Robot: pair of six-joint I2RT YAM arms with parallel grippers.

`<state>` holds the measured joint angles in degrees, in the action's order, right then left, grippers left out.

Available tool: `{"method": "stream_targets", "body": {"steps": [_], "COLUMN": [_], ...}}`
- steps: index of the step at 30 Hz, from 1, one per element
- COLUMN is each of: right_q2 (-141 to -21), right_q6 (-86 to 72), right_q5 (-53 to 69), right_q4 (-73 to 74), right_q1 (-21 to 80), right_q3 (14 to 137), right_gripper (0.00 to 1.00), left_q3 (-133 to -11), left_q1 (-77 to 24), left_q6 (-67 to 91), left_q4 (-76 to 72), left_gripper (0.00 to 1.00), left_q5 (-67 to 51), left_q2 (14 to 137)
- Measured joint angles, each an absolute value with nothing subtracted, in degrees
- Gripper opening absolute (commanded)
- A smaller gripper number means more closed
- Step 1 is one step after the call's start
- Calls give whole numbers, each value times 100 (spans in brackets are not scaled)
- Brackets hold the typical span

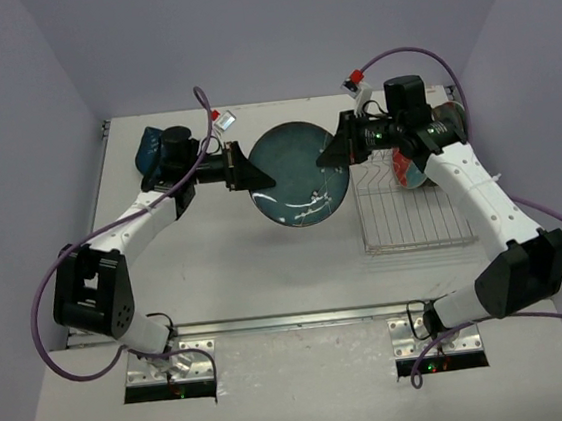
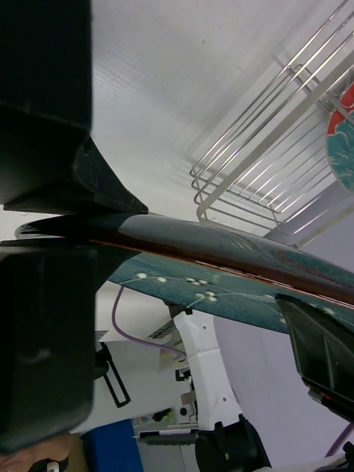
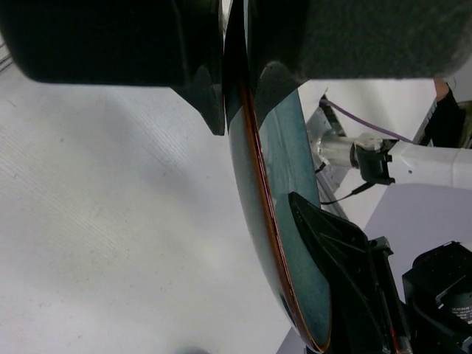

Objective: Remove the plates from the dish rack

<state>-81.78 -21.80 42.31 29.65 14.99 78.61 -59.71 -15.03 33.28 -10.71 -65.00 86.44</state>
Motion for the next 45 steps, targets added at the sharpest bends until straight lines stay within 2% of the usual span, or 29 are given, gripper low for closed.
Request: {"method": "stream_targets", "body": {"steps": [1,2,4,5,10,17,28,30,35,39,45], "right_q2": [-8178,-8178,-8178,-8178,-8176,-8082,-7568,-7514,-7477,-7474,-7474], "right_q6": [-2186,-2219,-2309,-2351,-2407,-2403,-2105,-2046,-1922,-1883,-1815], "right_q5": [4225,4196,4080,4011,3244,2422,1843,1759,1537,1374,1082], "right_q4": [2967,2977,2889,2824,2720,2761,2926,2928,2969,3025,3062], "right_q1": [1502,1509,1509,1509,1471,907,538,537,537,537,537], "right_q3": [7858,7854,7855,7856,7846,7594,7140,7111,7063,7050,7050], "right_gripper": [28,52,92,98,99,99,99,99,99,99,99], "left_q3": [-5948,-5932,-5920,-5918,-6046,-7087,-8742,-8916,-9331,-9667,-9819], "left_q1": [-1495,-1482,-1424,-1393,-900,-162,-197,-197,-211,-232,-262], "left_q6": [3398,3449,3490,3507,3564,3276,3048,3059,3000,2879,2617], "left_q4": [-1155,-1225,-1319,-1342,-1292,-742,-136,-50,110,175,427], "left_gripper": [0,0,0,0,0,0,2,7,39,58,62], "left_q5": [-6546,-6572,-6612,-6628,-6486,-4998,-3876,-3796,-3731,-3474,-3050], "left_q2": [8667,8686,8763,8816,9504,10939,12775,12973,13156,13252,13267]}}
